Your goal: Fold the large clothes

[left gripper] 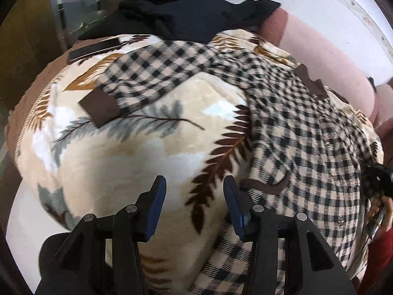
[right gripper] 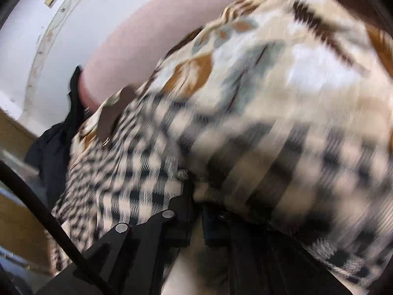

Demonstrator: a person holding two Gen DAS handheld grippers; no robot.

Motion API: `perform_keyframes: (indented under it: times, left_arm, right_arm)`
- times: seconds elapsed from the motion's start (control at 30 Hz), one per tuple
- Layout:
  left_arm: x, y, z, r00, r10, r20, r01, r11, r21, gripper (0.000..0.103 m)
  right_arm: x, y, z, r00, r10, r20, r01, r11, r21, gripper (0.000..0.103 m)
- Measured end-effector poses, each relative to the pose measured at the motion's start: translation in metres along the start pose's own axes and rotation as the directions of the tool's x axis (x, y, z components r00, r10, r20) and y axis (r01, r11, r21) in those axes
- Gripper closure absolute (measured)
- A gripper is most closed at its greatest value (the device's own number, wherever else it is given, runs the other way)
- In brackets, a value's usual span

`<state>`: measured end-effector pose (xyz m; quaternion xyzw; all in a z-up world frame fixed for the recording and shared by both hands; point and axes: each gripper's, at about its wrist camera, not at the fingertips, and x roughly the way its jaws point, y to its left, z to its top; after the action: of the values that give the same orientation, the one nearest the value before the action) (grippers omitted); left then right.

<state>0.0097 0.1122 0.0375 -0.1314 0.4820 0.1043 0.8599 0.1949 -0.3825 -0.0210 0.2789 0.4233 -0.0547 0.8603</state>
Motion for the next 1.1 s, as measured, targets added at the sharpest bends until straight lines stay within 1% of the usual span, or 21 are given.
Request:
perform_keyframes:
  times: [0.03, 0.07, 0.13, 0.2, 0.23, 0.27, 0.33, 0.4, 0.43, 0.5, 0.53, 0.6, 0.67, 0.7, 0.73, 0.77, 0.87, 0.9, 0.97, 1.03, 1.1]
  left_arm:
    - [-0.002, 0.003, 0.0, 1.0, 0.01, -0.002, -0.01, 1.0, -0.013, 0.056]
    - [-0.004, 0.006, -0.001, 1.0, 0.007, -0.005, -0.007, 1.0, -0.02, 0.056]
    - [-0.007, 0.007, -0.002, 1.0, 0.0, -0.008, 0.0, 1.0, -0.004, 0.056]
    - [-0.008, 0.006, -0.004, 1.0, -0.006, 0.003, 0.006, 1.0, 0.024, 0.056]
    - [-0.006, 0.005, -0.004, 1.0, -0.018, 0.005, 0.018, 0.999, 0.048, 0.056]
    - [-0.003, 0.003, -0.005, 0.999, -0.033, -0.002, 0.033, 0.997, 0.067, 0.056]
    - [0.003, -0.001, -0.008, 0.996, -0.089, -0.023, 0.091, 0.991, 0.096, 0.055]
    - [0.01, -0.005, -0.011, 0.989, -0.135, -0.053, 0.141, 0.983, 0.12, 0.055]
    - [0.014, -0.008, -0.014, 0.982, -0.176, -0.071, 0.184, 0.973, 0.142, 0.055]
    - [0.018, -0.017, -0.02, 0.971, -0.223, -0.09, 0.237, 0.952, 0.193, 0.055]
    - [0.019, -0.021, -0.022, 0.966, -0.238, -0.097, 0.254, 0.942, 0.219, 0.055]
    - [0.022, -0.032, -0.029, 0.961, -0.254, -0.111, 0.275, 0.922, 0.274, 0.055]
    - [0.026, -0.045, -0.036, 0.958, -0.261, -0.122, 0.287, 0.898, 0.333, 0.057]
    - [0.028, -0.05, -0.039, 0.96, -0.25, -0.124, 0.278, 0.892, 0.355, 0.076]
    - [0.03, -0.053, -0.041, 0.965, -0.232, -0.124, 0.262, 0.891, 0.371, 0.1]
    - [0.029, -0.054, -0.042, 0.97, -0.217, -0.112, 0.243, 0.893, 0.38, 0.099]
    - [0.019, -0.036, -0.027, 0.956, -0.281, -0.085, 0.294, 0.911, 0.29, 0.099]
    - [0.015, -0.026, -0.019, 0.955, -0.29, -0.066, 0.297, 0.921, 0.253, 0.099]
    - [0.013, -0.006, -0.004, 0.953, -0.298, -0.047, 0.301, 0.932, 0.2, 0.099]
    - [0.016, 0.012, 0.009, 0.957, -0.286, -0.045, 0.29, 0.944, 0.155, 0.099]
    - [0.023, 0.022, 0.018, 0.959, -0.277, -0.056, 0.282, 0.95, 0.132, 0.099]
  right_arm:
    - [-0.002, 0.0, 0.006, 0.999, -0.037, 0.026, 0.038, 0.999, -0.006, 0.097]
    - [-0.003, 0.0, 0.01, 0.998, -0.056, 0.039, 0.057, 0.998, -0.004, 0.097]
    - [0.001, 0.001, 0.012, 0.996, -0.082, 0.027, 0.082, 0.997, -0.009, 0.097]
    - [-0.004, 0.003, 0.005, 0.996, -0.084, 0.033, 0.085, 0.996, -0.016, 0.092]
    - [-0.012, 0.001, -0.003, 0.996, -0.079, 0.038, 0.079, 0.997, -0.01, 0.085]
    - [-0.021, -0.002, -0.013, 0.997, -0.063, 0.036, 0.063, 0.998, -0.007, 0.073]
    - [-0.045, -0.012, -0.039, 1.0, -0.001, 0.01, 0.001, 1.0, -0.01, 0.062]
    - [-0.067, -0.013, -0.073, 0.998, 0.046, -0.045, -0.048, 0.998, -0.039, 0.062]
    - [-0.076, -0.014, -0.086, 0.996, 0.063, -0.064, -0.066, 0.996, -0.053, 0.062]
    - [-0.095, -0.008, -0.12, 0.99, 0.086, -0.109, -0.096, 0.991, -0.092, 0.062]
    - [-0.104, -0.004, -0.135, 0.989, 0.083, -0.121, -0.097, 0.989, -0.114, 0.061]
    - [-0.118, 0.004, -0.161, 0.991, 0.047, -0.123, -0.065, 0.986, -0.151, 0.057]
    - [-0.126, 0.006, -0.174, 0.992, 0.038, -0.121, -0.055, 0.988, -0.141, 0.055]
    - [-0.129, 0.007, -0.18, 0.991, 0.039, -0.124, -0.054, 0.991, -0.125, 0.055]
    - [-0.131, 0.007, -0.183, 0.991, 0.041, -0.128, -0.055, 0.992, -0.111, 0.055]
    - [-0.132, 0.007, -0.186, 0.99, 0.04, -0.134, -0.054, 0.993, -0.104, 0.055]
    - [-0.139, 0.011, -0.189, 0.992, 0.011, -0.129, -0.028, 0.992, -0.126, 0.055]
    - [-0.141, 0.012, -0.188, 0.992, 0.009, -0.125, -0.025, 0.992, -0.127, 0.055]
    - [-0.144, 0.009, -0.184, 0.992, 0.008, -0.125, -0.024, 0.992, -0.127, 0.055]
    - [-0.145, 0.007, -0.184, 0.992, -0.003, -0.124, -0.015, 0.989, -0.144, 0.055]
    - [-0.144, 0.005, -0.186, 0.992, -0.007, -0.125, -0.013, 0.986, -0.164, 0.055]
